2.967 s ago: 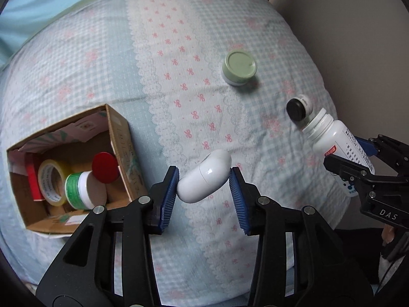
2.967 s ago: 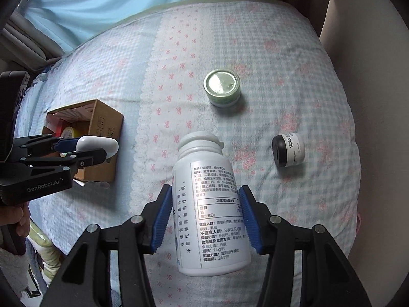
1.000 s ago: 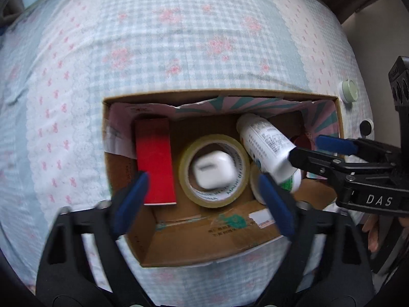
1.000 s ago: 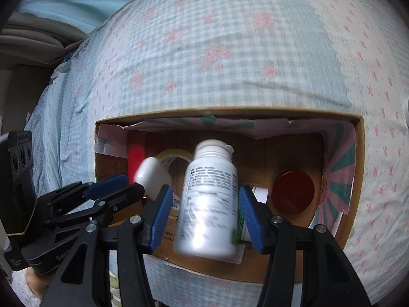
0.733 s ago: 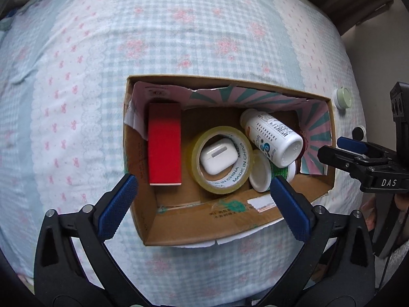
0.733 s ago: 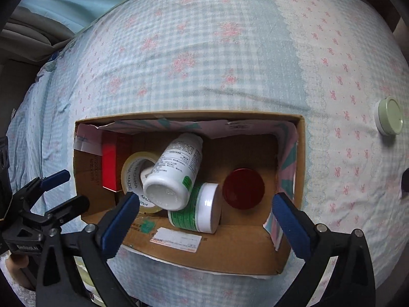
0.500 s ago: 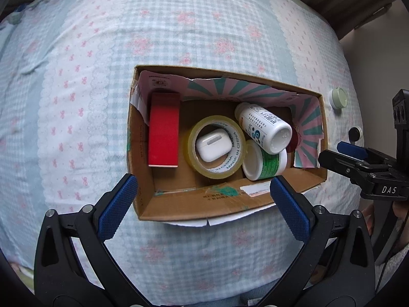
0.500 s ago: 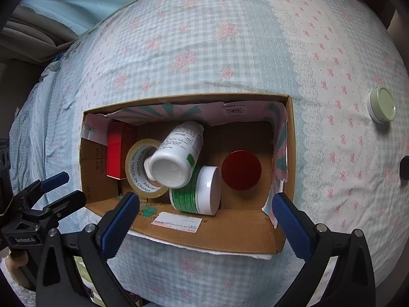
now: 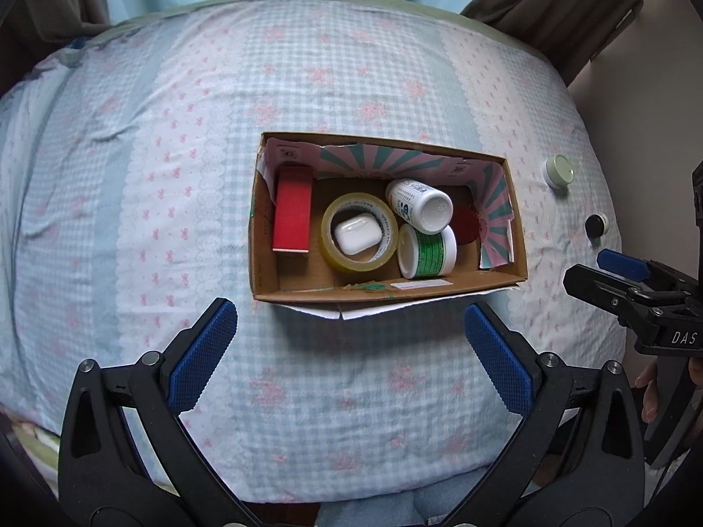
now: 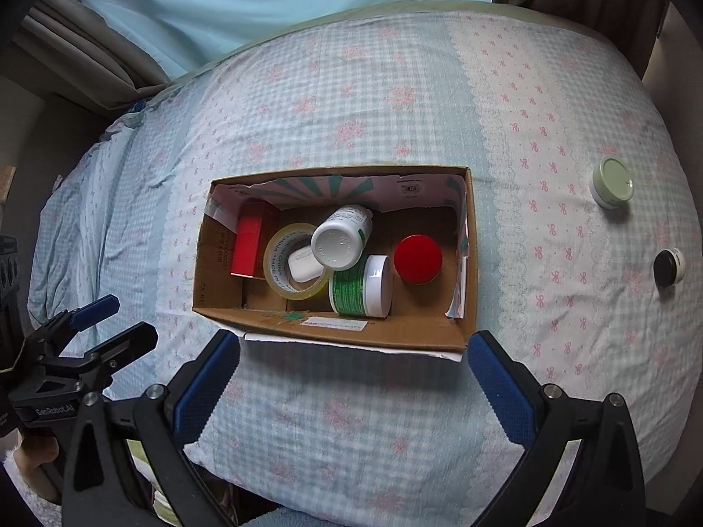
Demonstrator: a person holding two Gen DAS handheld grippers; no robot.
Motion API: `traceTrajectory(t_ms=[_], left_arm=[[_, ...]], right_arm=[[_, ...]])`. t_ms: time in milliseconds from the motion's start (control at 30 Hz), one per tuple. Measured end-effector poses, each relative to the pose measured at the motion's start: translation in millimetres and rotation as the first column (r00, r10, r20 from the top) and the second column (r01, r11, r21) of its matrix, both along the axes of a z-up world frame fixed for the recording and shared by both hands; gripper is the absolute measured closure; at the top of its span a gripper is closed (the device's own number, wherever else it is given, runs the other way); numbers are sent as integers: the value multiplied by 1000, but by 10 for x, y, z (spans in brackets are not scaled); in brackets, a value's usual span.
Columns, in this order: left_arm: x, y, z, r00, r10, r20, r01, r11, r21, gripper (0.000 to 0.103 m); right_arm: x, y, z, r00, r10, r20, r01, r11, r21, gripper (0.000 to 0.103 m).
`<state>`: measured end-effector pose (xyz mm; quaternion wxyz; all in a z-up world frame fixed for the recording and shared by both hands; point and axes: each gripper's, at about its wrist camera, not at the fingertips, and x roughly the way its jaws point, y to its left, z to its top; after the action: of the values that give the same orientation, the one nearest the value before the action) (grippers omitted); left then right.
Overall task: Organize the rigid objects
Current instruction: 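Withdraw both tools and reach toward the green lid and L'Oreal jar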
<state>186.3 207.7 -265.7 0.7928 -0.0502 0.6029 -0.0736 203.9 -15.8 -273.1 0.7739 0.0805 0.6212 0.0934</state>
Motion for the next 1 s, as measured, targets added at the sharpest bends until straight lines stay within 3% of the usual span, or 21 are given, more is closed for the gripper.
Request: traceTrajectory(t_ms=[200,400,667,800,1000], left_arm=[[-214,-239,304,998,-7,59,6,1000,10,0],[-345,-736,525,995,-33,99,33,999,-2,0],[-361,-1668,659,988,-33,150,37,999,-24,0],[-299,-2152,681,982,-38,184,37,999,12,0],[-105,-2768,587,980,-62,187,62,998,2,0]], right_arm=[[-313,-124,277,999,-3,37,3,1000,-14,0],[-583,-487,503,996,-31,83,34,998,-45,0],[-812,-1366,685,988,-49,143,66,991,-119,0],[-883,-1866,782,979,-61,194,94,981,-167,0],[-876,-2622,797,965,-132,225,172,970,-169,0]])
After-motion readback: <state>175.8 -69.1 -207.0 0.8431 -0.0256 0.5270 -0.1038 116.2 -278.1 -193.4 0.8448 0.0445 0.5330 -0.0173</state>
